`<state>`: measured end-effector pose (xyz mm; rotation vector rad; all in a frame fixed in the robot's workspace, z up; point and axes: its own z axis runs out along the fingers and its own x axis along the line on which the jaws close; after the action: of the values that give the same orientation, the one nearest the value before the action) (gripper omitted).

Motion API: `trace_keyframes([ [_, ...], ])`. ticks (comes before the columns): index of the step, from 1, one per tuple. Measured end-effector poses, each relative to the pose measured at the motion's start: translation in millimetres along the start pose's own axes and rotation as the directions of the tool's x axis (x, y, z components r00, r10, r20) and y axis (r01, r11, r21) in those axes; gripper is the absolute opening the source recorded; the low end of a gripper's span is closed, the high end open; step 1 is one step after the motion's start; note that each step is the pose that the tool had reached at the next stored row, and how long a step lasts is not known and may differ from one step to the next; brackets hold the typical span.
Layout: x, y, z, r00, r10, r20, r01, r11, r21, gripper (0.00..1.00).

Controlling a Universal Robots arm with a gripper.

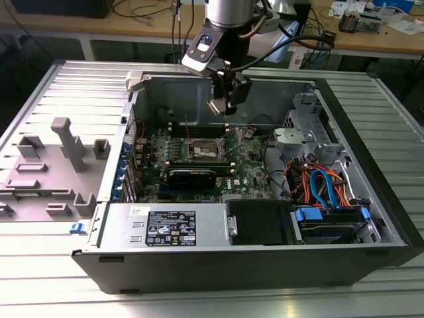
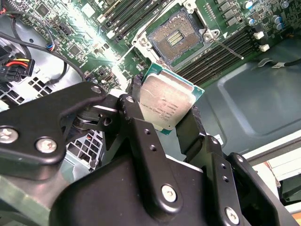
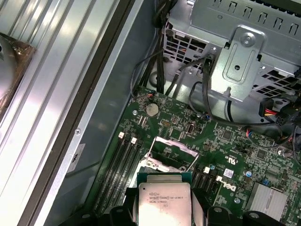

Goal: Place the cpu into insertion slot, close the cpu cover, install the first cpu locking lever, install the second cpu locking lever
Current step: 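Place the cpu into insertion slot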

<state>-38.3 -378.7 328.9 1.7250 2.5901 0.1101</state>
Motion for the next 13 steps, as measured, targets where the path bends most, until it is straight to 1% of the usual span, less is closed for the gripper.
trace_keyframes([
  [9,0.0,0.0,0.0,1.0000,0.001,0.0001,-0.001,1.0000,0.0001,0.54],
  [10,0.0,0.0,0.2,1.0000,0.004,0.0003,-0.004,1.0000,0.0000,0.54],
  [13,0.0,-0.1,0.9,0.9994,0.034,0.0026,-0.034,0.9994,-0.0005,0.54],
])
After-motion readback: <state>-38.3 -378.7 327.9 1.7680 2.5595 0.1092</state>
